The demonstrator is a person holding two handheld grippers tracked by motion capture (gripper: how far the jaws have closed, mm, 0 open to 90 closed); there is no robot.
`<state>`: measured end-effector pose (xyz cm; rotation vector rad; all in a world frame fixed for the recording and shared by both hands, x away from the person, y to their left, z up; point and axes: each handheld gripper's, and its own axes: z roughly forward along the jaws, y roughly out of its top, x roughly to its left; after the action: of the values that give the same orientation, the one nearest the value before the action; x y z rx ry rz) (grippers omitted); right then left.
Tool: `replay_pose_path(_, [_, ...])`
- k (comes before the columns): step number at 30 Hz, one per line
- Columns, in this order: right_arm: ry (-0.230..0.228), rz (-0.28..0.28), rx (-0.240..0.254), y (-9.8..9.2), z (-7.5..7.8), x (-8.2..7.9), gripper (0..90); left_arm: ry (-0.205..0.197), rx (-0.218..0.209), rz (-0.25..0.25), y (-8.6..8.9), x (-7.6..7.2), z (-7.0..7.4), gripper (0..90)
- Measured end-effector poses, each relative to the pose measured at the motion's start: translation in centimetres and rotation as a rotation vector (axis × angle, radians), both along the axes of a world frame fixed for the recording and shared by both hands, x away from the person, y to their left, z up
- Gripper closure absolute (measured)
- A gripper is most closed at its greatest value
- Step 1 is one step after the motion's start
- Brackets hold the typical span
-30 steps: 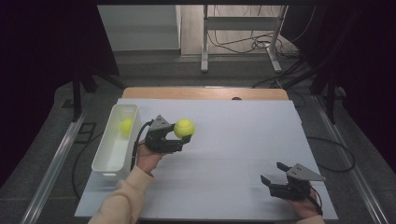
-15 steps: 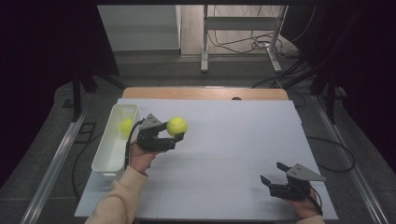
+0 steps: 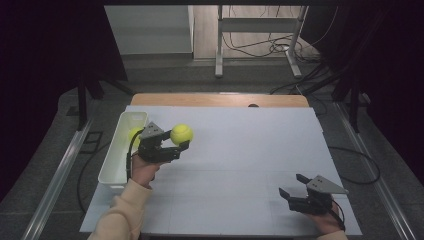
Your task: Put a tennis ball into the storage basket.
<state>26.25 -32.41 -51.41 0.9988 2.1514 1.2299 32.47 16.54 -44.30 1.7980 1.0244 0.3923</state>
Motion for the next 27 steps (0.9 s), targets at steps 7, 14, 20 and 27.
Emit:
replay_pose_path(7, [0.000, 0.001, -0.002, 0.0, 0.0, 0.0, 17.1, -0.005, -0.007, 0.015, 0.7, -0.2, 0.1, 26.7])
replay_pose_path(14, [-0.001, 0.001, -0.003, 0.0, 0.0, 0.0, 17.1, -0.007, -0.004, 0.030, 1.3, -0.4, 0.2, 26.8])
replay_pose_path(20, [-0.001, 0.000, -0.003, 0.0, 0.0, 0.0, 17.1, -0.010, -0.008, 0.049, 2.2, -0.7, 0.3, 26.7])
replay_pose_path(27, [0.000, -0.001, -0.003, 0.1, 0.0, 0.0, 17.1, -0.018, -0.017, 0.075, 3.2, -0.8, 0.6, 26.8])
